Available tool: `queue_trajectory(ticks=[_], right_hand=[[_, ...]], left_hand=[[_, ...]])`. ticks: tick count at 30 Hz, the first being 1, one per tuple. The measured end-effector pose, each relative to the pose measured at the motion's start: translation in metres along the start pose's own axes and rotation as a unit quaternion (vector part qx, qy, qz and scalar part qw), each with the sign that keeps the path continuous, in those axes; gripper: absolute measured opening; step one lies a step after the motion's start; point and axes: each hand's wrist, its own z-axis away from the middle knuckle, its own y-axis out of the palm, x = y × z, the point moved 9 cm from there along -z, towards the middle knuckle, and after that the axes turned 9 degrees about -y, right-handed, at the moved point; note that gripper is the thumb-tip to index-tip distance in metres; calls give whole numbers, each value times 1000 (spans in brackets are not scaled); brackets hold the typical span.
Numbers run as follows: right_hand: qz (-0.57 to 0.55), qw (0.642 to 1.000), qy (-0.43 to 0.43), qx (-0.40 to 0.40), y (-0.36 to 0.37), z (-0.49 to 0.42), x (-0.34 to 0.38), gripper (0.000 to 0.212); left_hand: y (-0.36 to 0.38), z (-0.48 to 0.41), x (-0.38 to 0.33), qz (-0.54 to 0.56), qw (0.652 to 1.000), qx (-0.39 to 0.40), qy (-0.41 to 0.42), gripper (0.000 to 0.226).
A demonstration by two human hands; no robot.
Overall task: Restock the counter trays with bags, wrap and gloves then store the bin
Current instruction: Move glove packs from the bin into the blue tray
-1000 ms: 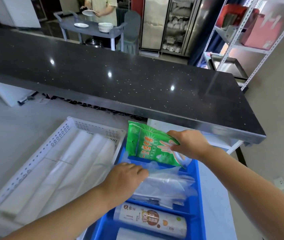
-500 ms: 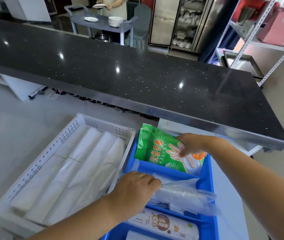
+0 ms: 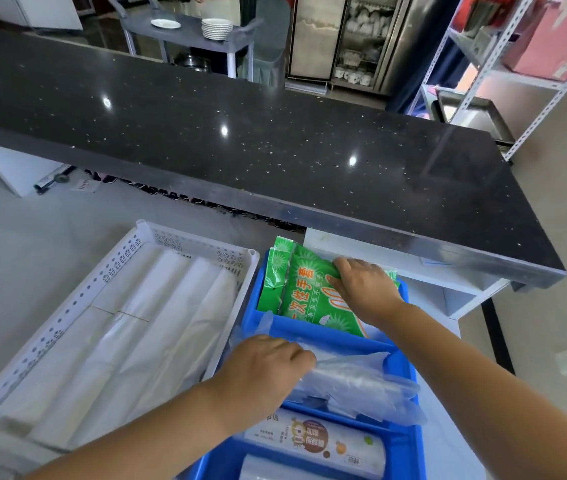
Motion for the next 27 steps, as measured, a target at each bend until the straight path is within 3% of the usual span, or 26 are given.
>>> queue_trajectory(ticks=[3, 5, 7, 9, 11, 13, 17, 20, 23, 27], right_hand=[[-91, 995, -5, -27, -20, 11, -1, 38], [-159, 985, -4, -70, -42, 24, -2, 29], [-293, 954, 28, -48, -51, 39, -2, 20], [-392, 919, 37, -2, -55, 54, 6, 24], [-317, 947, 21, 44, -57, 64, 11, 44], [-147, 988, 23, 46, -57, 68, 8, 59], [6, 990, 38, -134, -79, 66, 8, 19], [61, 968, 8, -244, -88, 70, 10, 20], [80, 967, -18, -240, -71, 70, 9, 18], [78, 987, -36, -137, -35, 67, 14, 34]], left_hand=[[-5, -8, 0, -15, 1000, -1, -1, 34], [-9, -16, 2, -29, 1000, 0, -6, 35], [-15, -30, 7, -51, 999, 3, -16, 37], [-23, -46, 13, -77, 997, -3, -29, 37], [-32, -63, 20, -75, 996, -19, -46, 37], [-39, -78, 24, -63, 996, -37, -56, 35], [-44, -96, 28, -58, 994, -82, -53, 26], [-39, -99, 38, -75, 988, -118, -66, 29], [-20, -95, 57, -80, 987, -111, -87, 33], [26, -80, 74, -52, 995, 14, -86, 25]])
